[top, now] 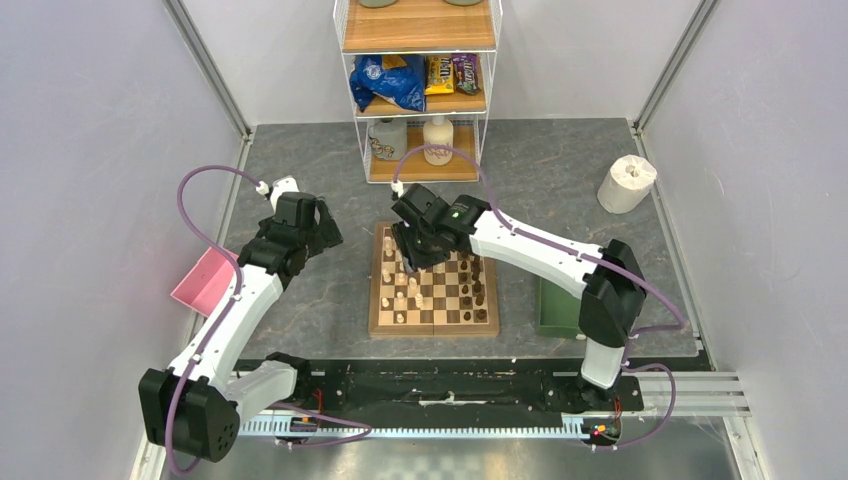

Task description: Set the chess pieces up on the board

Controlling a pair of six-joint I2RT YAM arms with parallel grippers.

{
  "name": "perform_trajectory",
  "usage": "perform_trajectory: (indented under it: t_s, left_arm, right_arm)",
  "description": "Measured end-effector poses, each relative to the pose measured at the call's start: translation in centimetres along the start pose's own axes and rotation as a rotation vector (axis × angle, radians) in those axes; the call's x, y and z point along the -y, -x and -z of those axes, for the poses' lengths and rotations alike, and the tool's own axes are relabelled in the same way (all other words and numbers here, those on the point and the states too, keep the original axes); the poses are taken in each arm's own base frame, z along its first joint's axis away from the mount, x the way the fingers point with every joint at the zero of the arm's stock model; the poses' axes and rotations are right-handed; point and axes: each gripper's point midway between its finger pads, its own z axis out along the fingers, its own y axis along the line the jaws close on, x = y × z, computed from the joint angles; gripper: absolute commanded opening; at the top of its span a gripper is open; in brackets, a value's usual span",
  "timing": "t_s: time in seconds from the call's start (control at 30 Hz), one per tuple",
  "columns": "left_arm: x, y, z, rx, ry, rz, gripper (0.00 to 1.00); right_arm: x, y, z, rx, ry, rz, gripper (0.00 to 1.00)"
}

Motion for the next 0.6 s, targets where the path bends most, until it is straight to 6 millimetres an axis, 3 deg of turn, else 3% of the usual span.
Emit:
perform_trajectory:
  t_s: [0.2,0.6]
  left_arm:
    - [0.0,0.0,0.0,-0.001,0.0,-0.001,0.95]
    - [0.0,0.0,0.0,0.0,0.0,0.0,0.95]
  right_arm:
    - [0.7,-4.3,-1.8,-0.14,-0.022,-0.013,0.5]
    - [0.3,-6.7,-4.2,-0.233,-0.025,-0.003,0.44]
